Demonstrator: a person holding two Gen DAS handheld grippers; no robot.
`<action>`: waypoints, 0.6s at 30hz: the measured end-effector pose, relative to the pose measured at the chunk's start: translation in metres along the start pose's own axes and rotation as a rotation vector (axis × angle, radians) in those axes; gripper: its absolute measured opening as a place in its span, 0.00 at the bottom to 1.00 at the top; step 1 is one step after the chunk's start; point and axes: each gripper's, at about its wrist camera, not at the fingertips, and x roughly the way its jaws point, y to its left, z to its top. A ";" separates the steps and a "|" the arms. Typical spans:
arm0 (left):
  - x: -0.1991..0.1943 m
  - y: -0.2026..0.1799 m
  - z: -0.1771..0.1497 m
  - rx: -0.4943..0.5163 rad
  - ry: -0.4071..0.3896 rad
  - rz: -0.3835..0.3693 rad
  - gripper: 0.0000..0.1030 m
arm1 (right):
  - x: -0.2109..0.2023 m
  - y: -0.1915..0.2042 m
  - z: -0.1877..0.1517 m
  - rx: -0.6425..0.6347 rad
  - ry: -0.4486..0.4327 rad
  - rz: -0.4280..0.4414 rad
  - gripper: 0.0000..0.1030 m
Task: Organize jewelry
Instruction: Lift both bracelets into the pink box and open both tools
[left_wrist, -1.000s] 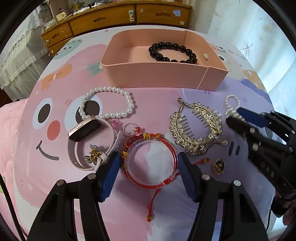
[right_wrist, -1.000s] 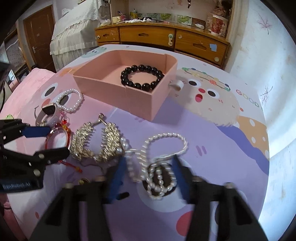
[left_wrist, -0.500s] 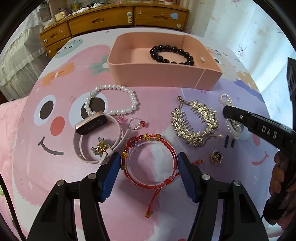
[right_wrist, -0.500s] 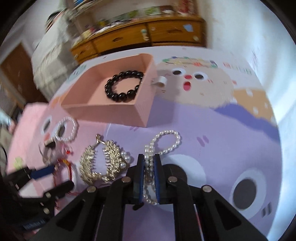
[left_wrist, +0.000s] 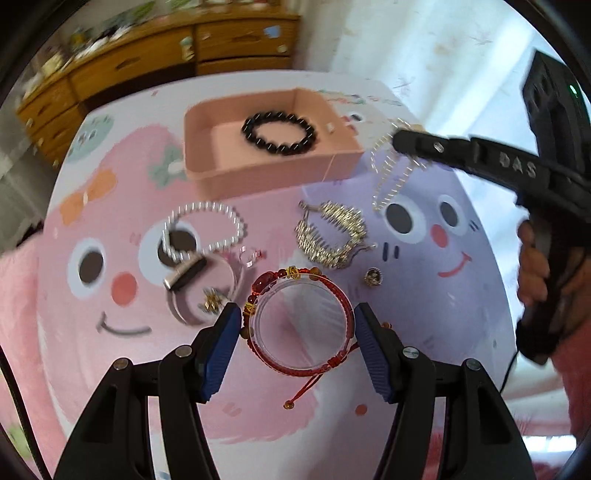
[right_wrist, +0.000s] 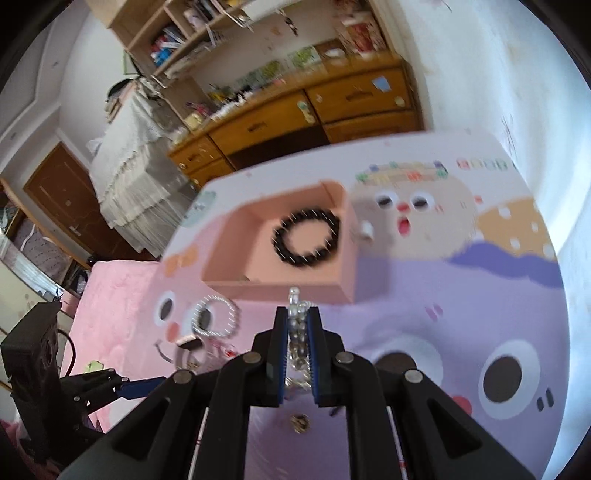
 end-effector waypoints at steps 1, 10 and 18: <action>-0.005 0.000 0.003 0.029 -0.005 -0.008 0.60 | -0.003 0.005 0.005 -0.009 -0.016 0.009 0.09; -0.041 0.022 0.046 0.161 -0.108 0.109 0.60 | -0.018 0.037 0.043 -0.093 -0.162 0.066 0.09; -0.040 0.045 0.088 0.161 -0.221 0.167 0.60 | -0.010 0.042 0.066 -0.098 -0.223 0.079 0.09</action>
